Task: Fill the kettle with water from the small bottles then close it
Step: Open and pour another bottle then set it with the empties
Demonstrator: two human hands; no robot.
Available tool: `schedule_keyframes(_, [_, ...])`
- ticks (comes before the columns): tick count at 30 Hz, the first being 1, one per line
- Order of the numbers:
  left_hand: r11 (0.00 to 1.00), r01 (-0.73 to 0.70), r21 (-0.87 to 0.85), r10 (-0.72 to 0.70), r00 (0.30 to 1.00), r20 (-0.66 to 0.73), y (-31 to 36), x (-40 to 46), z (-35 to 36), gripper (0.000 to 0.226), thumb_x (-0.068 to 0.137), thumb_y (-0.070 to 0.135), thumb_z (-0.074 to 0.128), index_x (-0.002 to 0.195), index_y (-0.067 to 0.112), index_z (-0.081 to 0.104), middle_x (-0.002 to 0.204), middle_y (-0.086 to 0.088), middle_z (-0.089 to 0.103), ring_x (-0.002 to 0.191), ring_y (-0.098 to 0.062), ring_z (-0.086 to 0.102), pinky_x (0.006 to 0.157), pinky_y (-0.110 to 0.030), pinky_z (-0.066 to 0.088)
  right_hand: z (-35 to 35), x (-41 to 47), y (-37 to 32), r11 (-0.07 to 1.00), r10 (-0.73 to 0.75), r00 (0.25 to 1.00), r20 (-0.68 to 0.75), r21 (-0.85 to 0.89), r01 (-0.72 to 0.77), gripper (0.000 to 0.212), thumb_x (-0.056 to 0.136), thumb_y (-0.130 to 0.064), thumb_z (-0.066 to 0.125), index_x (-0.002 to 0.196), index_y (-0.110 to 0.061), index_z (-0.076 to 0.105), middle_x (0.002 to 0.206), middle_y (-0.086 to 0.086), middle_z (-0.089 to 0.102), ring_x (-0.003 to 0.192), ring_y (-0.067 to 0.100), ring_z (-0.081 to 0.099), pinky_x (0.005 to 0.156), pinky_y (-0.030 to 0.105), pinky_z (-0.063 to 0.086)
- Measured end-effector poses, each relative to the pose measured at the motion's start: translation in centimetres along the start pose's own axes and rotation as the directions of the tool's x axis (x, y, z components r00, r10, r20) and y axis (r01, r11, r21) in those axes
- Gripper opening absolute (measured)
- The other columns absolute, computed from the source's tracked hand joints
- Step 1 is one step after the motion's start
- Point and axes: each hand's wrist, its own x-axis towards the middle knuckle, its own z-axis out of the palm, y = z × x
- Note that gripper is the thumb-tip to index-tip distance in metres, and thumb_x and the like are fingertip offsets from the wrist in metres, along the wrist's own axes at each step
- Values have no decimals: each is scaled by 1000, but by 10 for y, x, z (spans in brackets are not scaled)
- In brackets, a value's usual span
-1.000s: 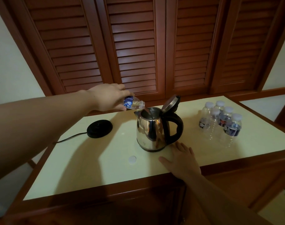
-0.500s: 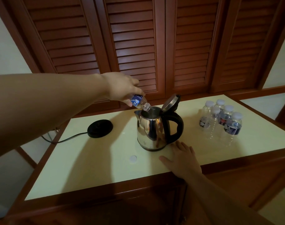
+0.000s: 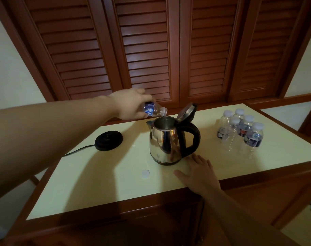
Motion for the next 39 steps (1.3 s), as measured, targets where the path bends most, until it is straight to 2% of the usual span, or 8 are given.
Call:
schedule_keyframes(7, [847, 206, -490, -295, 949, -111, -3, -58, 72, 69, 78, 49, 77, 139, 23, 57, 121, -3, 62, 112, -21, 60, 94, -29, 44, 1, 0, -2, 1000, 16, 1000, -3, -20, -16, 87, 87, -83, 39, 150, -24, 44, 157, 2, 42, 147, 23, 32, 123, 43, 24])
schedule_keyframes(11, [729, 208, -652, -336, 939, -77, 6, -106, 122, 59, 67, 53, 71, 121, 30, 64, 104, 3, 59, 95, -13, 59, 89, -32, 48, 5, -5, -12, 993, -100, 981, -169, -82, 87, 56, 89, -70, 49, 115, -23, 66, 113, -2, 65, 106, 23, 58, 86, 38, 48])
schedule_keyframes(14, [708, 215, -673, -329, 943, -44, 12, -137, 150, 56, 73, 48, 75, 126, 36, 62, 107, 8, 57, 100, -5, 59, 91, -28, 49, 5, -7, -43, 959, -282, 954, -99, -60, 277, 46, 95, -60, 52, 122, -25, 68, 117, -5, 66, 106, 20, 63, 84, 35, 50])
schedule_keyframes(20, [667, 238, -707, -360, 932, -27, 10, -168, 177, 53, 80, 37, 82, 129, 34, 61, 111, 9, 56, 98, -3, 59, 88, -24, 49, 7, 18, -114, 971, -238, 951, 196, 46, 234, 59, 96, -62, 53, 145, -29, 52, 138, -7, 55, 126, 16, 54, 104, 37, 47])
schedule_keyframes(24, [684, 240, -689, -380, 923, -55, 9, -178, 194, 55, 81, 37, 82, 132, 31, 61, 112, 10, 58, 99, -3, 58, 84, -12, 43, 12, 26, -128, 972, -208, 930, 304, -44, 232, 48, 98, -56, 55, 127, -19, 62, 122, -1, 54, 114, 21, 56, 97, 40, 49])
schedule_keyframes(27, [696, 224, -683, -361, 930, -63, 9, -184, 203, 57, 80, 39, 84, 132, 29, 62, 110, 11, 59, 95, -3, 58, 80, -8, 41, 14, 29, -129, 979, -202, 949, 242, 49, 196, 33, 99, -48, 58, 111, -18, 63, 104, -4, 54, 96, 17, 55, 90, 38, 52])
schedule_keyframes(33, [700, 217, -681, -365, 927, -80, 7, -181, 200, 55, 82, 41, 83, 132, 32, 61, 114, 13, 60, 98, -2, 58, 78, -6, 41, -7, 20, -143, 869, -147, 989, -36, 472, 146, 32, 98, -46, 64, 124, -26, 65, 98, -11, 61, 88, 2, 57, 66, 10, 42])
schedule_keyframes(39, [696, 137, -704, -307, 944, -121, 24, -169, 192, 55, 83, 43, 80, 134, 38, 59, 115, 16, 60, 100, 2, 56, 82, -8, 42, -21, 8, -139, 811, -244, 969, -46, 538, 230, 34, 96, -46, 67, 125, -30, 68, 104, -12, 64, 91, 3, 60, 73, 9, 46])
